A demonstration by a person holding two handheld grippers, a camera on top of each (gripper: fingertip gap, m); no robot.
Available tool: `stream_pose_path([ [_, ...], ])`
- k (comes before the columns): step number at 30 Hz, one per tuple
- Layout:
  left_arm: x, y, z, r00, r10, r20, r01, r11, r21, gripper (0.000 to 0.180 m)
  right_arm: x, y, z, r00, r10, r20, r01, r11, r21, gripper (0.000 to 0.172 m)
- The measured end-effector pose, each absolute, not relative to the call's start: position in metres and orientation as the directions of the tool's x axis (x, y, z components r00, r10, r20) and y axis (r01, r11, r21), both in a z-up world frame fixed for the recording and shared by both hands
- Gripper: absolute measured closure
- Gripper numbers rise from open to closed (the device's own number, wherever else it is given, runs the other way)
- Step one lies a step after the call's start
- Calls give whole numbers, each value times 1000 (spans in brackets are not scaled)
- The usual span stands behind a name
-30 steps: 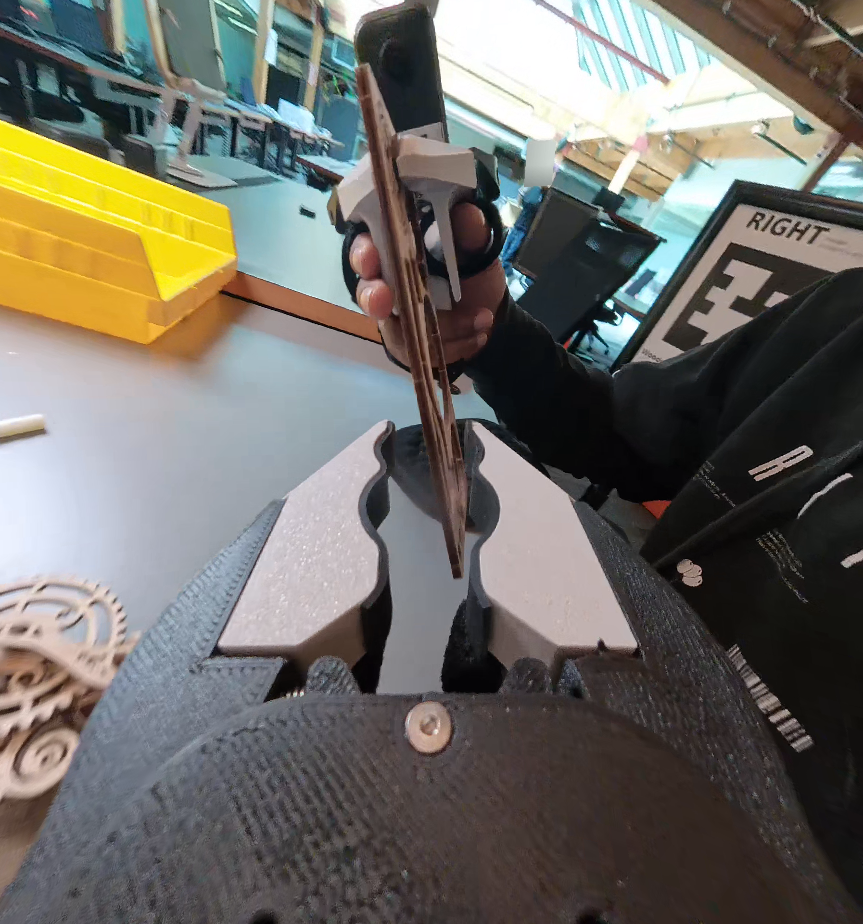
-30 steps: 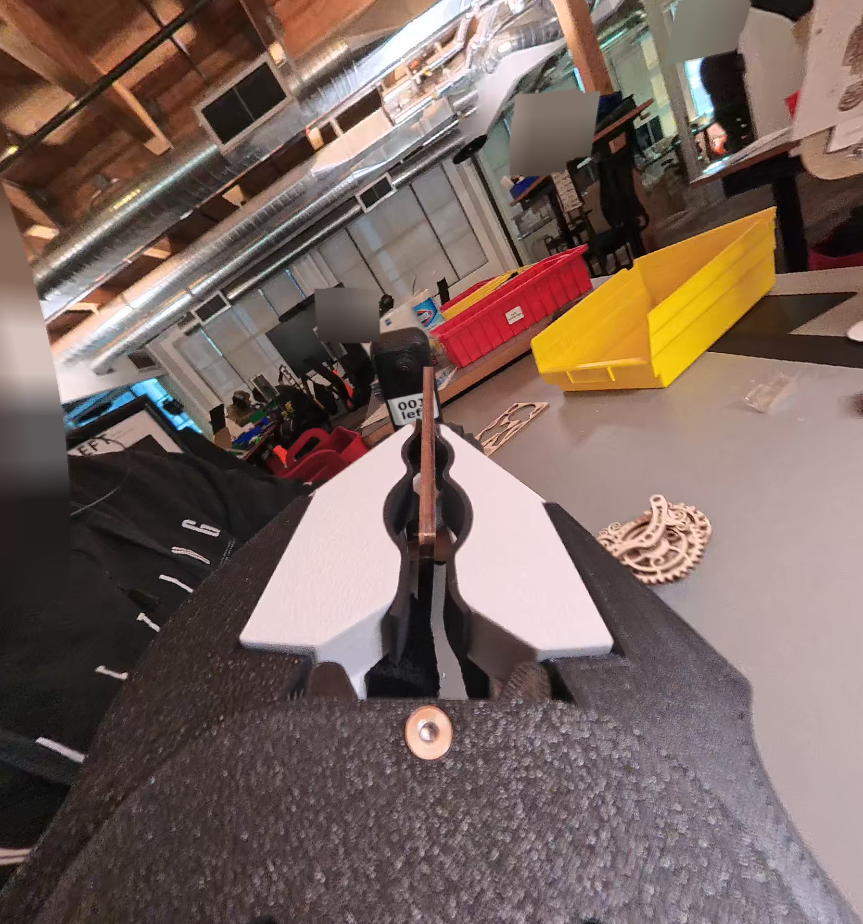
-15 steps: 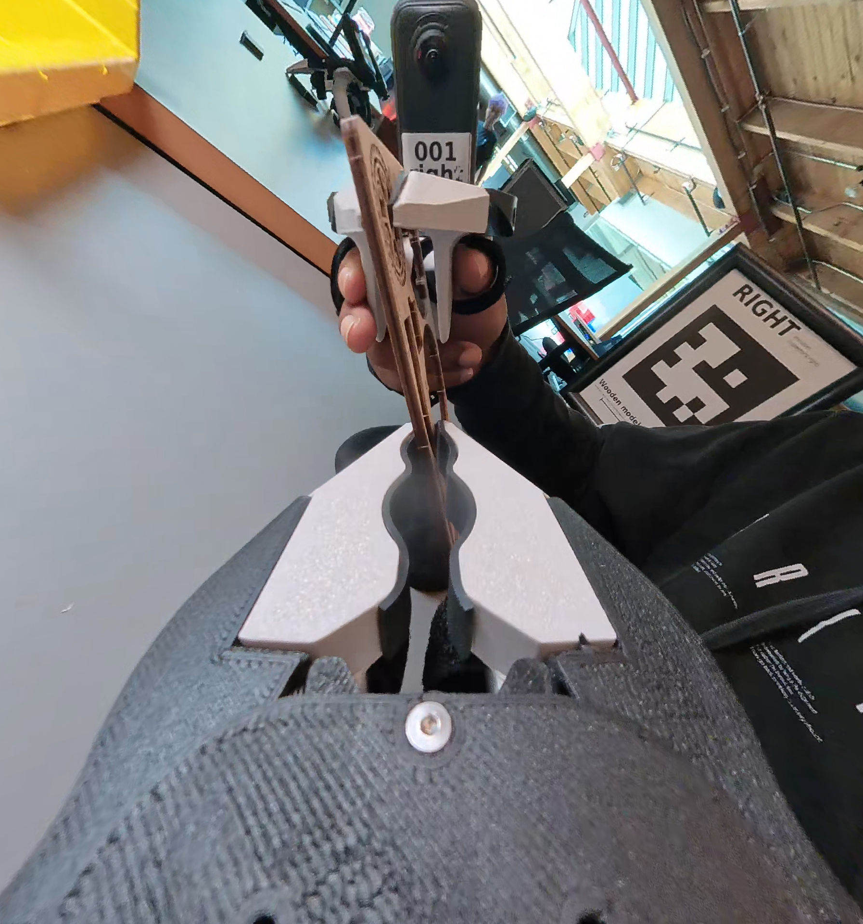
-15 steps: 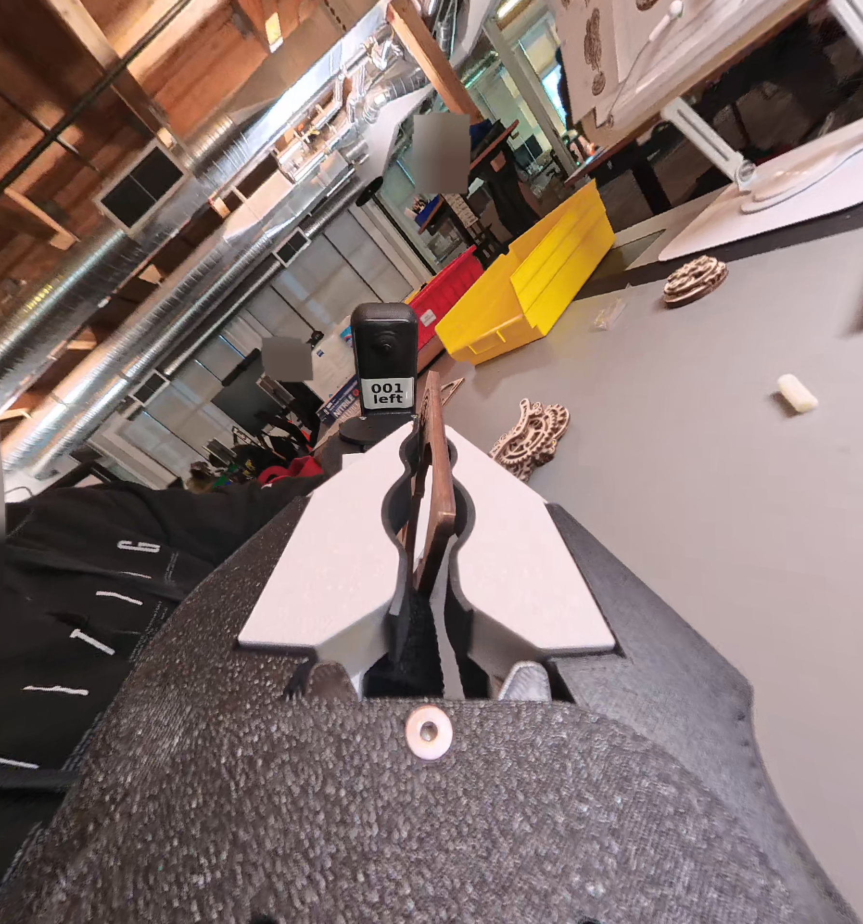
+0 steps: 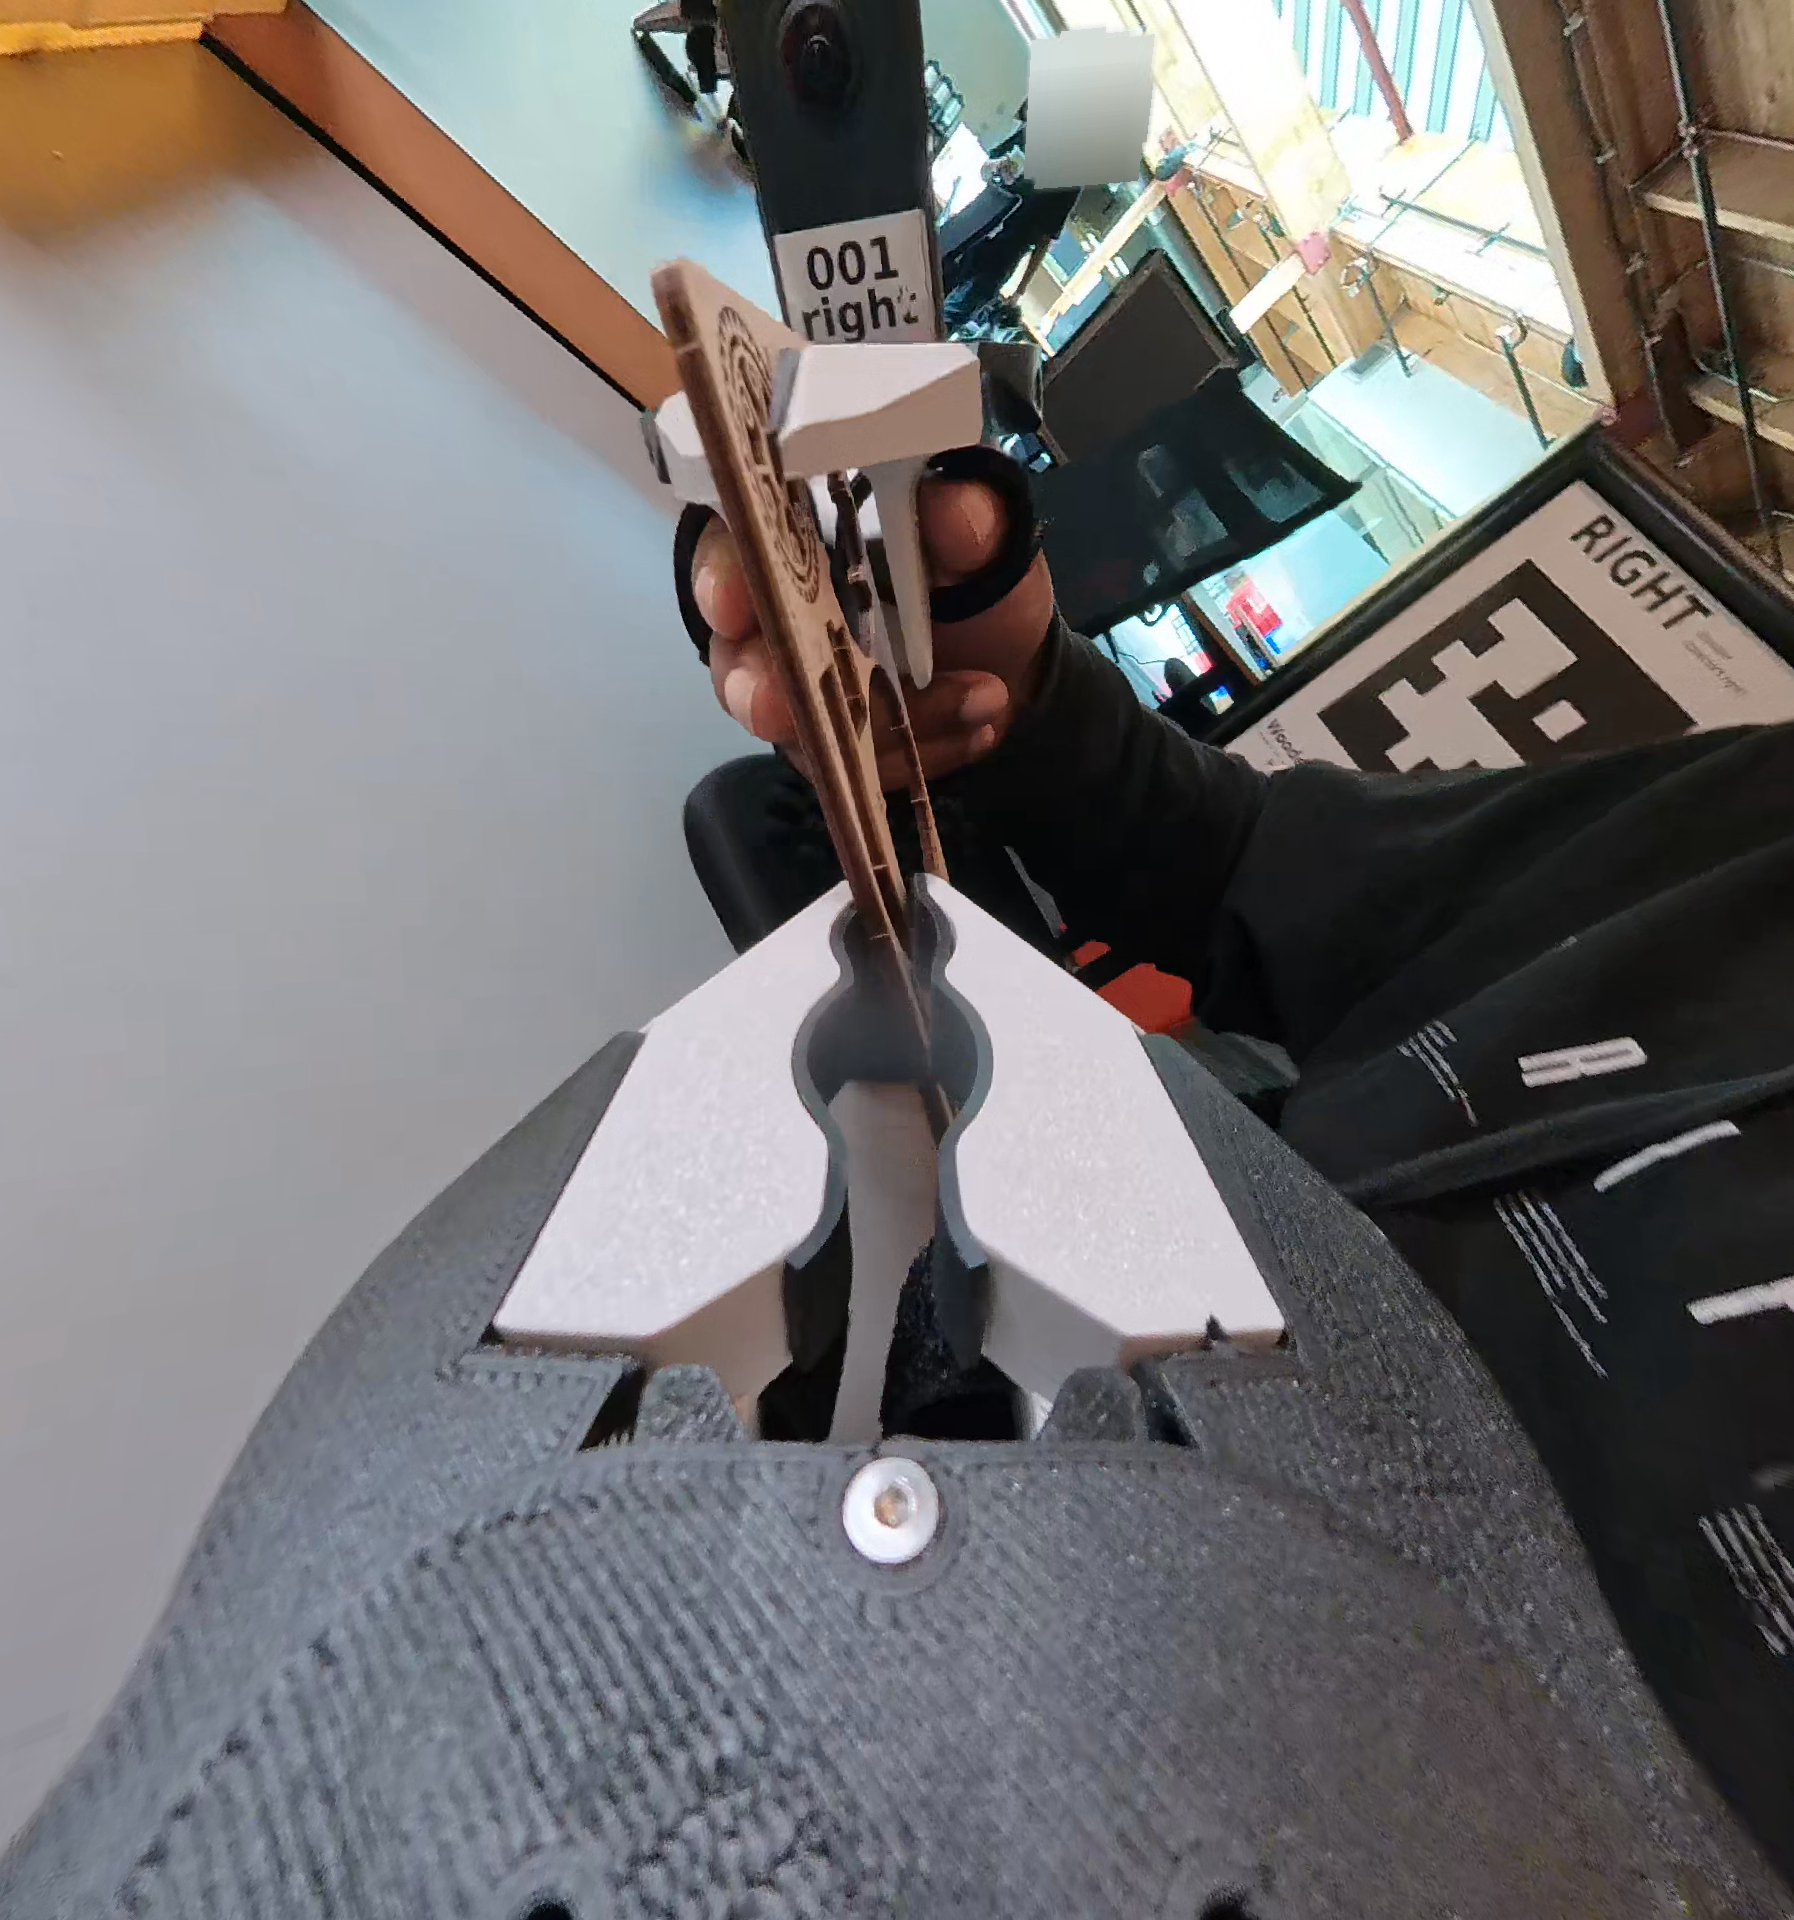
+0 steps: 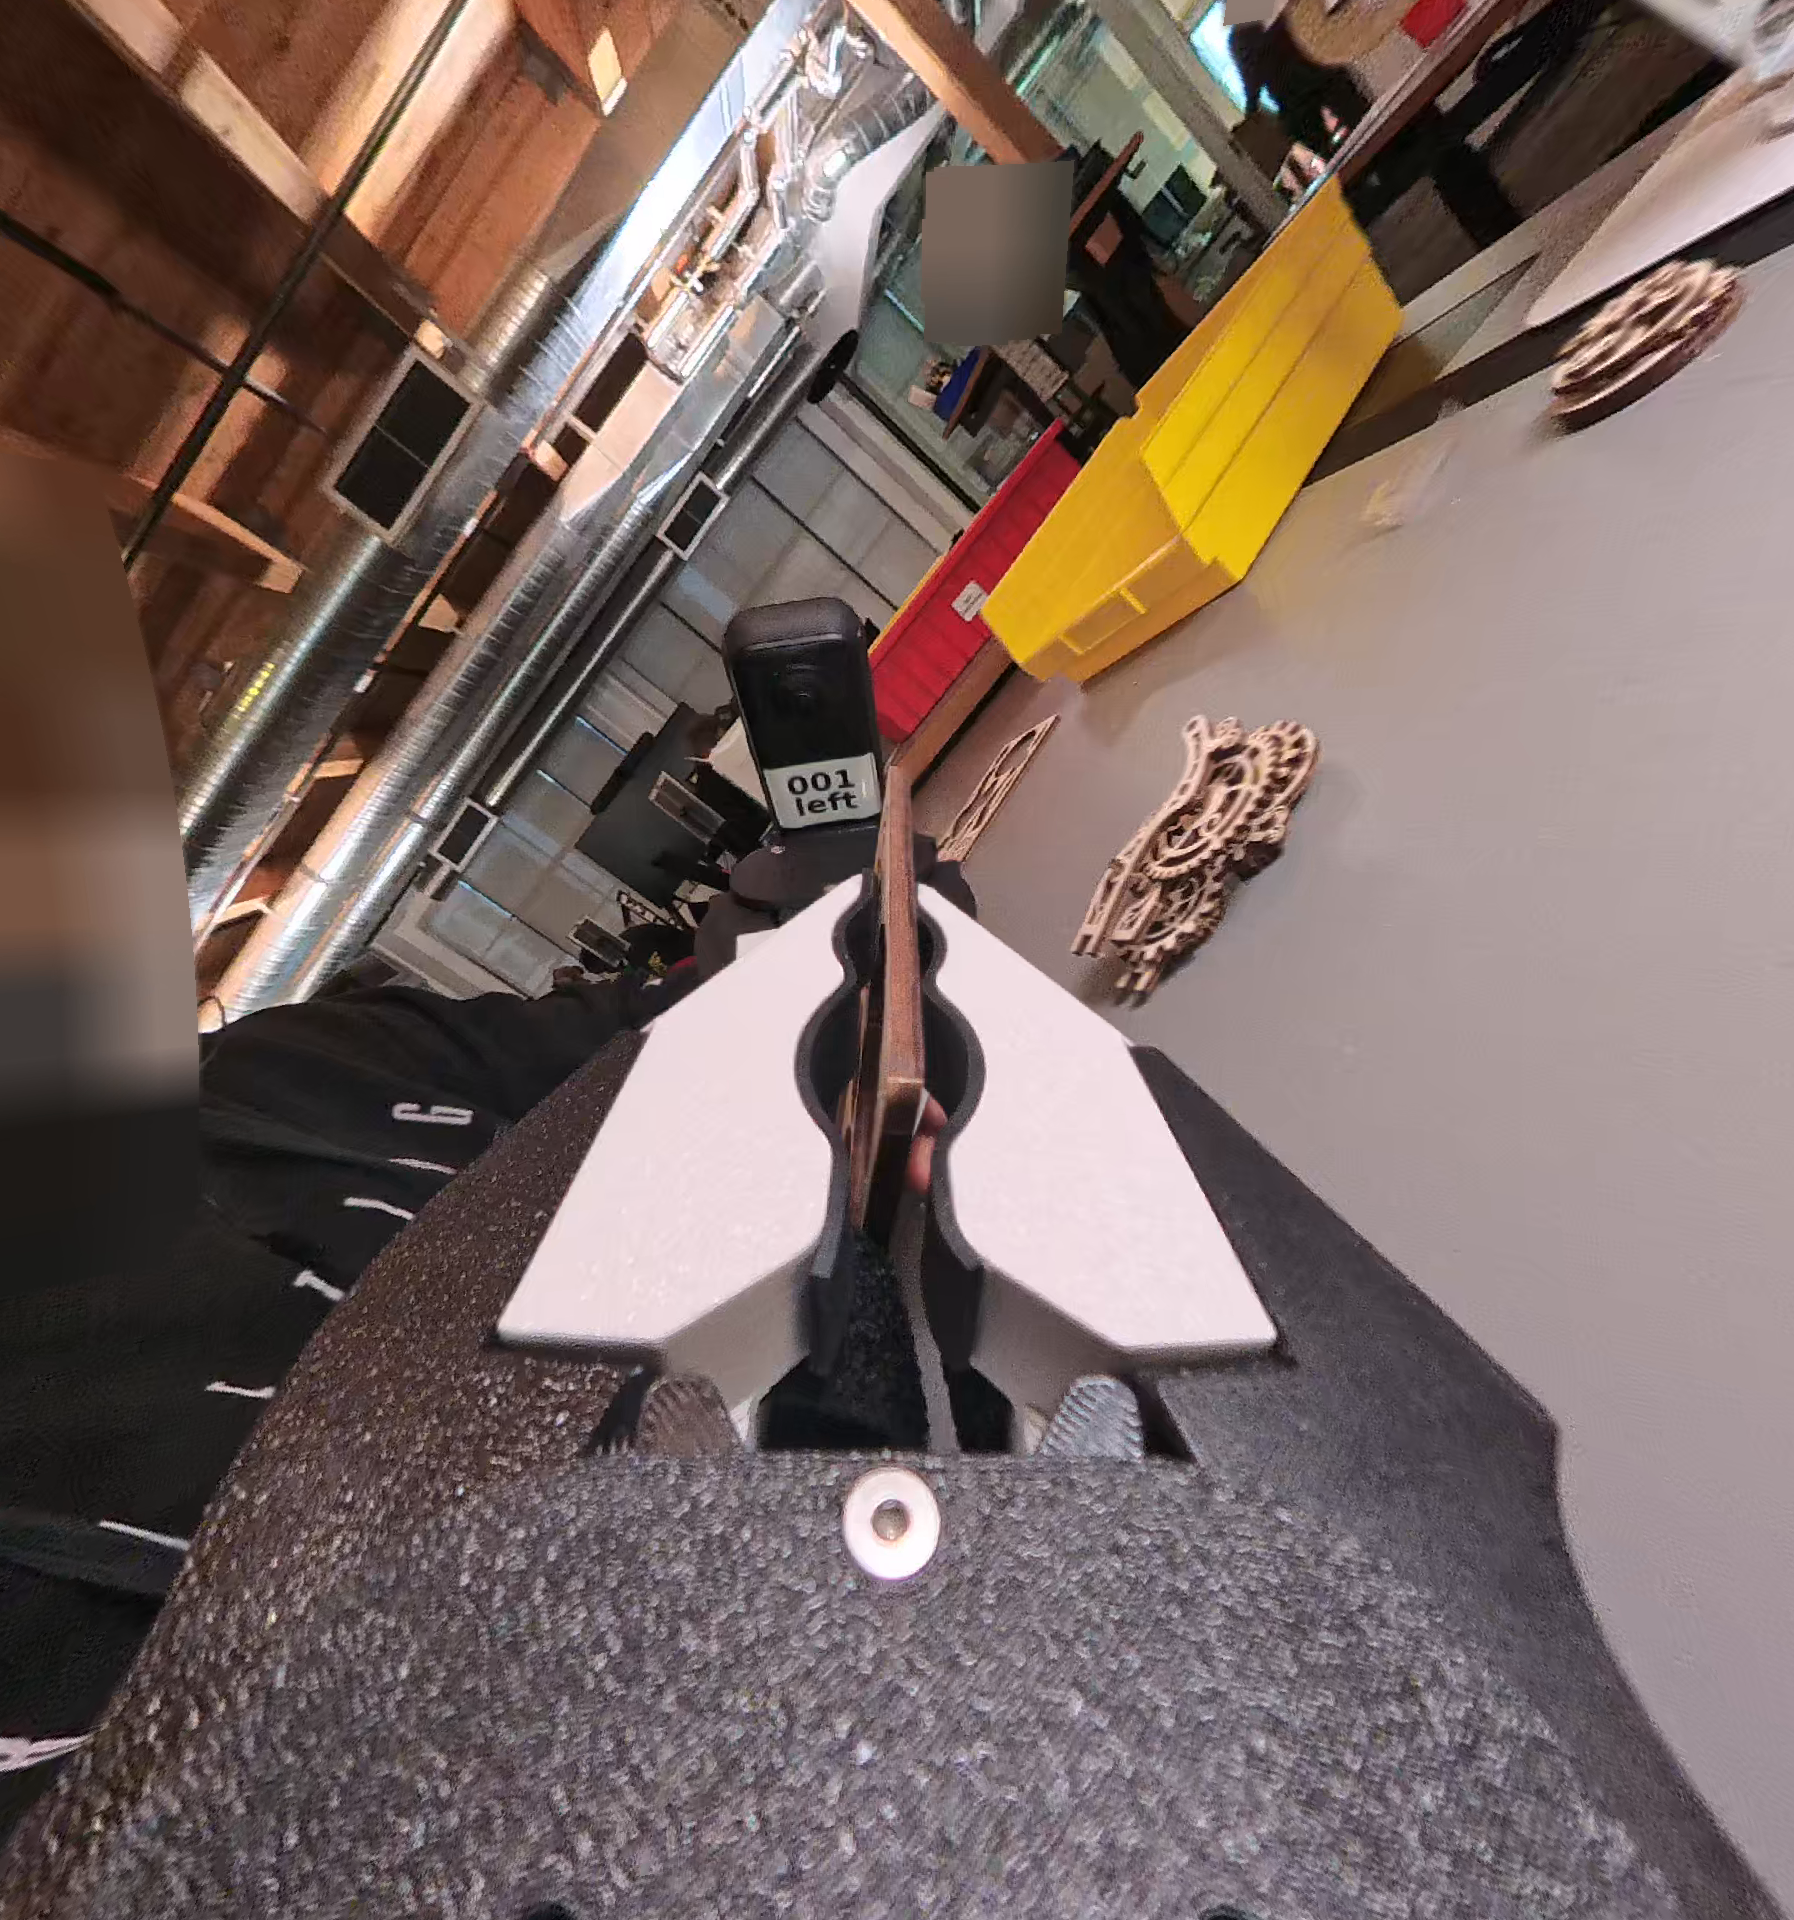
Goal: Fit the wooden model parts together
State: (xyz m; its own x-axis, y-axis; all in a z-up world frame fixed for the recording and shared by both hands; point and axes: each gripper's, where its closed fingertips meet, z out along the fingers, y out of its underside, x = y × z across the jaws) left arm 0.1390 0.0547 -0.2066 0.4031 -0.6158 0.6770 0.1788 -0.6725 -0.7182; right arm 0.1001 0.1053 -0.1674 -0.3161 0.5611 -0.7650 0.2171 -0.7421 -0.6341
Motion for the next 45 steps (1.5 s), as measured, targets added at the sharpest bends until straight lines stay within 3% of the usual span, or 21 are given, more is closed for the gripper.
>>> stream_pose_path([
  [5,116,14,-202,388,-661,642,129,-651,-748,164,73,55,-169,-383,532,-755,301,-701,-646,170],
  [8,99,2,-203,456,-660,597,130,-614,-778,175,55,35,-169,-412,508,-756,327,-692,-643,170],
  [15,71,-15,-214,523,-597,608,218,-596,-773,177,29,-2,-185,-442,549,-709,403,-585,-704,171],
  [34,103,-35,-240,440,-510,739,236,-728,-643,175,58,-16,-221,-140,470,-872,532,-707,-466,170],
  [39,111,-40,-239,420,-534,734,215,-727,-652,175,66,-19,-222,-120,461,-879,519,-725,-452,169],
  [45,109,-41,-238,406,-538,738,215,-729,-650,176,64,-21,-216,-151,543,-826,503,-677,-537,170],
])
